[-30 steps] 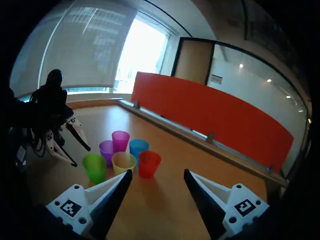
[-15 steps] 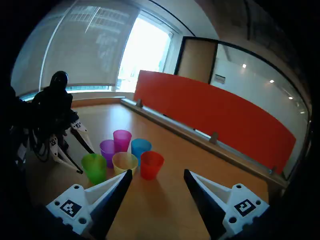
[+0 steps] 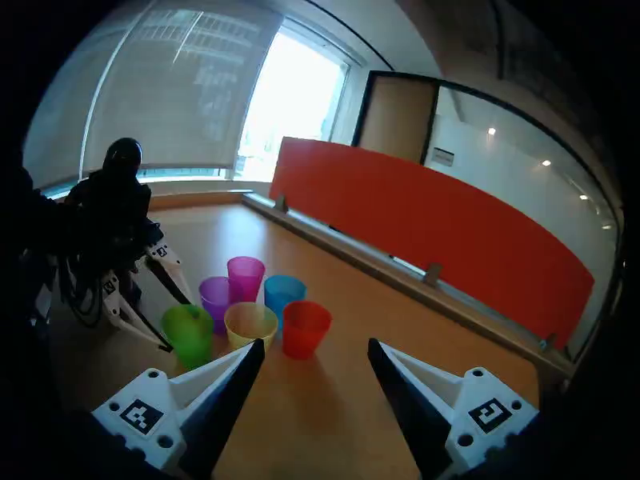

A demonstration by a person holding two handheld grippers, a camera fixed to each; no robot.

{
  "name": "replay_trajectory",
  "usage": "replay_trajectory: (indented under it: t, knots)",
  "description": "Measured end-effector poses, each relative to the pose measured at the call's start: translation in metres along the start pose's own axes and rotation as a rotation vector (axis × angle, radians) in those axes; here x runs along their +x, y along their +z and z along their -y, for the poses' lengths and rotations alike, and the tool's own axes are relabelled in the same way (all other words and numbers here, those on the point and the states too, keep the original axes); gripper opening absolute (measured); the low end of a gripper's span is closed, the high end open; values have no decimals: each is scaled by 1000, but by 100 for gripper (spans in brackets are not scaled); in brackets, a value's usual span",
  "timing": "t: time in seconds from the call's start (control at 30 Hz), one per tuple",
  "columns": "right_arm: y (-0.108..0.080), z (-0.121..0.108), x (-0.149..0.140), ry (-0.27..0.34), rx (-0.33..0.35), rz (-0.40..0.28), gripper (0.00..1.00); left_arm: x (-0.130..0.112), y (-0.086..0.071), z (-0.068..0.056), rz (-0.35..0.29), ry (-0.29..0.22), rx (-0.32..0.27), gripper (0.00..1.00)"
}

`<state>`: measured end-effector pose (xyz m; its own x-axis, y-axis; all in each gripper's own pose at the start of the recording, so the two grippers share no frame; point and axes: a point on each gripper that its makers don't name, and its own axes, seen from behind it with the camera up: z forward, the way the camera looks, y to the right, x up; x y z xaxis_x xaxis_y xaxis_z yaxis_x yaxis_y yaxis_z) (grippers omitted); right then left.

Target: Pour water

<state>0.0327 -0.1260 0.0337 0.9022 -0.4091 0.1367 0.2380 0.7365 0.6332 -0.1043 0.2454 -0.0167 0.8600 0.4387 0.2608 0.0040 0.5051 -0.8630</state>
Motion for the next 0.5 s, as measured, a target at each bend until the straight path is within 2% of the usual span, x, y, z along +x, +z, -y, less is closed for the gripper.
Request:
replay_trajectory:
  t: [0.5]
  knots:
    - [6, 5, -1, -7, 13, 0, 100, 9, 11, -2, 15, 45, -4, 91]
